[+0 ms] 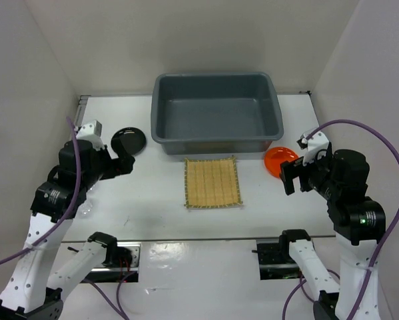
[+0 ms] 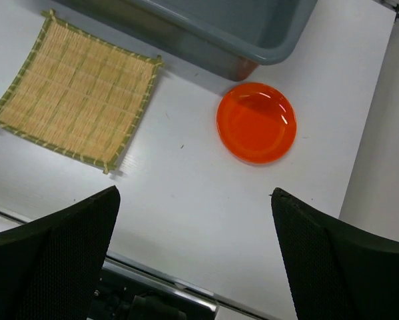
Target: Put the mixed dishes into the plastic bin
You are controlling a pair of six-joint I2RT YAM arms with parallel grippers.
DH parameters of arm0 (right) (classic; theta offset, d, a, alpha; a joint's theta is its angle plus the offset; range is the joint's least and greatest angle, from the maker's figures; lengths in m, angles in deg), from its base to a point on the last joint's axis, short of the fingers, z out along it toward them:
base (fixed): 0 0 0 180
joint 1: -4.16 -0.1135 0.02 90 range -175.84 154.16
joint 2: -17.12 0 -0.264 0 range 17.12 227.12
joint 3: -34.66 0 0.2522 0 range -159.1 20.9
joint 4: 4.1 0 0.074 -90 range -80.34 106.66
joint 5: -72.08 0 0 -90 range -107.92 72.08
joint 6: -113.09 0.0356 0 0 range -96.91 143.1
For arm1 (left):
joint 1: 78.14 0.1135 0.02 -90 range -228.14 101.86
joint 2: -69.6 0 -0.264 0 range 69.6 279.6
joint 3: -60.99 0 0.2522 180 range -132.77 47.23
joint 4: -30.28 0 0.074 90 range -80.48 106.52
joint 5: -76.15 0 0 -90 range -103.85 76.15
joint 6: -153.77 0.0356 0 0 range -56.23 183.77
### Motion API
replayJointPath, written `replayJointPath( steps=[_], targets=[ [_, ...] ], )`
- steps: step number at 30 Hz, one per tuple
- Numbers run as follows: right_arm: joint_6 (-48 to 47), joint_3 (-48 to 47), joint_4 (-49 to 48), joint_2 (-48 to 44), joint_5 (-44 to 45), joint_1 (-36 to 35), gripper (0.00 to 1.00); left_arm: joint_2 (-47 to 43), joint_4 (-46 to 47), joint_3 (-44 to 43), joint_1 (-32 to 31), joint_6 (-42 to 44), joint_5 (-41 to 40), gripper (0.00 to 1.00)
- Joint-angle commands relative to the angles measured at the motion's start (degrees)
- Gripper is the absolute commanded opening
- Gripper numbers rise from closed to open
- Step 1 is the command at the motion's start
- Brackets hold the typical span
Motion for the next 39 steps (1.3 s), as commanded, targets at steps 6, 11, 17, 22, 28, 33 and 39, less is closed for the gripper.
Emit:
replayJointPath(
  steps=[6,11,17,22,28,33,39],
  targets=[
    [-5.6,2.4,-2.8,5.0,-12.5,-0.2,0.98,5.0,0.6,7.2,-0.8,-6.2,22.2,1.0],
    [-3.0,3.6,-5.6,17.0,-17.7,-0.9,0.98,5.5,10.1,15.3,-3.3,-14.9,29.2,1.0],
    [-3.0,0.9,-3.4,33.7,-15.4,-4.3,0.98,4.2,18.7,25.5,-9.0,-26.1,27.8,1.0],
    [-3.0,2.1,-4.2,40.6,-15.4,-5.4,0.98,19.4,18.7,18.9,-18.8,-26.1,22.7,1.0],
    [-2.4,0.9,-5.4,48.2,-14.9,-7.5,0.98,21.4,32.2,25.3,-20.7,-32.5,22.1,1.0],
    [-4.9,0.3,-5.9,52.3,-17.9,-7.5,0.98,20.8,39.1,31.7,-21.2,-35.1,22.8,1.0],
    [-6.2,4.3,-16.4,49.4,-15.2,-11.1,0.51,30.9,42.5,29.8,-21.2,-33.4,23.8,1.0]
  ],
)
